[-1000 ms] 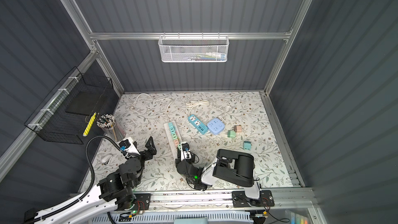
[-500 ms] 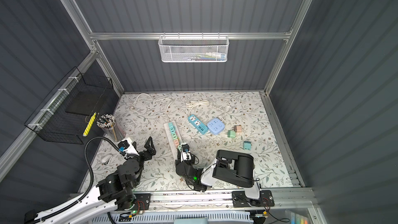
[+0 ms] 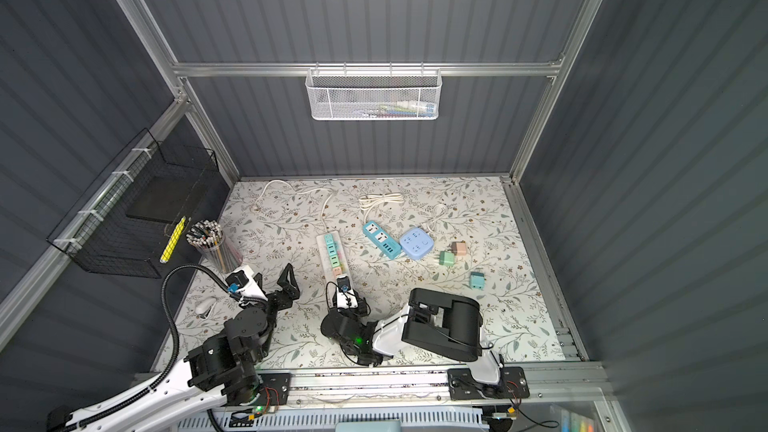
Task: Insert the plug
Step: 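Lower the green charger toward the fifth socket with the right gripper, then press the green charger prongs-first into the fifth socket with the right gripper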
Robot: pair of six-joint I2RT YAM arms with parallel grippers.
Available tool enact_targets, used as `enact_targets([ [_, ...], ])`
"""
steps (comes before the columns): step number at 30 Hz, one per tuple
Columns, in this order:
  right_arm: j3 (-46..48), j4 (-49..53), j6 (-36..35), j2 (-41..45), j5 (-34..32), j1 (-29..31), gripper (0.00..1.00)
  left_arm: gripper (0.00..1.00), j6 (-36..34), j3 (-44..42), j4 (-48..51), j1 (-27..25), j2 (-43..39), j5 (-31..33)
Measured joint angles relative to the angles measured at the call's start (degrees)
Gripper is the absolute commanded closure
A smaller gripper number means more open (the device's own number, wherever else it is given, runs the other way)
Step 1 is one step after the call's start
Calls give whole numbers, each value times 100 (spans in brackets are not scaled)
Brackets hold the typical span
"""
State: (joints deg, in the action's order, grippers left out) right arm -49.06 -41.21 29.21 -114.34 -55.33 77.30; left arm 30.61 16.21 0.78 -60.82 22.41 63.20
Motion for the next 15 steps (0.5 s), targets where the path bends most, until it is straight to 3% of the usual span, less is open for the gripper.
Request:
enact_targets([
  [10,-551,1296,577,-4,-35,-9,74,10,26,0,31,0,122,-85],
  [15,-389,1276,435,229,345,-127,59,9,70,17,225,0,-22,-83],
])
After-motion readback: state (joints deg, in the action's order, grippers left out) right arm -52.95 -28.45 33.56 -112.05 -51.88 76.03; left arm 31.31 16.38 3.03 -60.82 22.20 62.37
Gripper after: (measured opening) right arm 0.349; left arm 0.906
